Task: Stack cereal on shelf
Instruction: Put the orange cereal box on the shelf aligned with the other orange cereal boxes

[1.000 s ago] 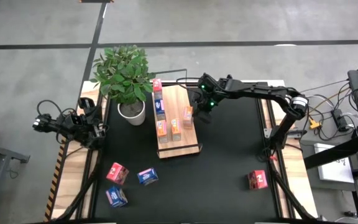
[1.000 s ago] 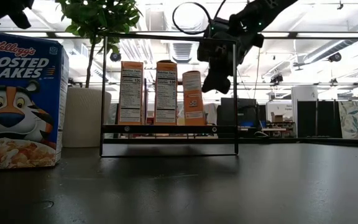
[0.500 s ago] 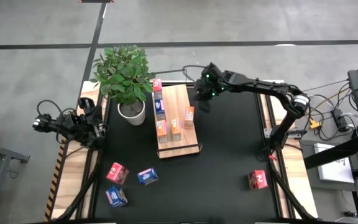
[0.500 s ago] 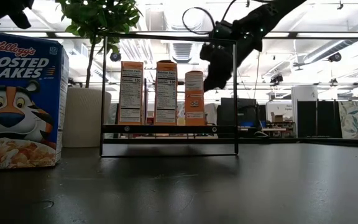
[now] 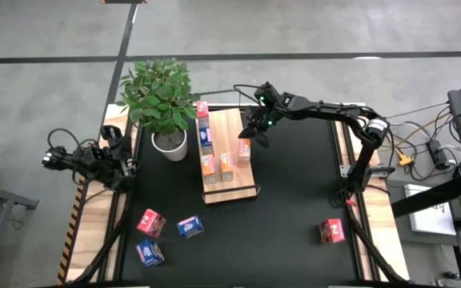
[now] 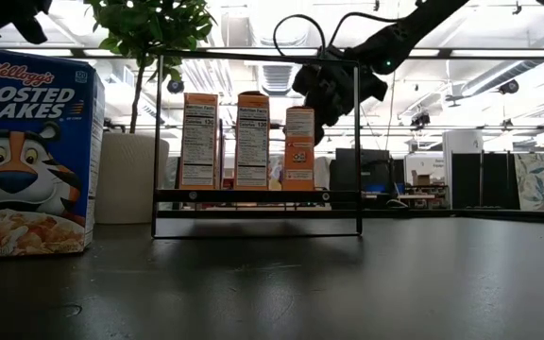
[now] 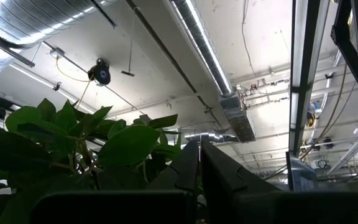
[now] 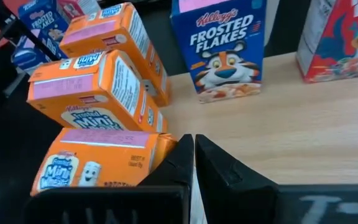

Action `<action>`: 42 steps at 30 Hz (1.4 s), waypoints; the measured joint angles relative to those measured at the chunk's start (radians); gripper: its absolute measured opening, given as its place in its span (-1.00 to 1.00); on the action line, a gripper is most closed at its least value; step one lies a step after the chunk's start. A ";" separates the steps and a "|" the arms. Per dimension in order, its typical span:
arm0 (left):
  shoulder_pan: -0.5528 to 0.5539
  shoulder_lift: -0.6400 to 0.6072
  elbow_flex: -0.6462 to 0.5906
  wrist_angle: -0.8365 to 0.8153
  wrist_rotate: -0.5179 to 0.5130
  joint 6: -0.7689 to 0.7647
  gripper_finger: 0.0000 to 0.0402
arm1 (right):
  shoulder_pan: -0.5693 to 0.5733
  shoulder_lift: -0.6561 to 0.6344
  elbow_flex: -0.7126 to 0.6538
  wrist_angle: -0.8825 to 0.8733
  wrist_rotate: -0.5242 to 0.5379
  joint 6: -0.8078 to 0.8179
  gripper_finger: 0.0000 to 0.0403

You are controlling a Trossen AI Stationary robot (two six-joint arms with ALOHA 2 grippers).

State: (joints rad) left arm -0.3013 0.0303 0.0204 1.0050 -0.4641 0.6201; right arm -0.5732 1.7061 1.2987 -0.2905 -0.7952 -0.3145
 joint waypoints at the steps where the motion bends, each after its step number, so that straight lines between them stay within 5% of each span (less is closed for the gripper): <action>1: 0.000 0.000 0.000 0.000 0.000 0.000 -1.00 | 0.005 0.003 0.000 0.008 0.000 0.000 -0.96; 42: 0.000 0.000 0.000 0.000 0.000 0.000 -1.00 | 0.095 0.000 0.006 0.033 0.043 0.006 -0.96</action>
State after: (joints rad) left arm -0.3013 0.0303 0.0204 1.0054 -0.4641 0.6201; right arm -0.4778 1.7057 1.3045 -0.2571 -0.7519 -0.3083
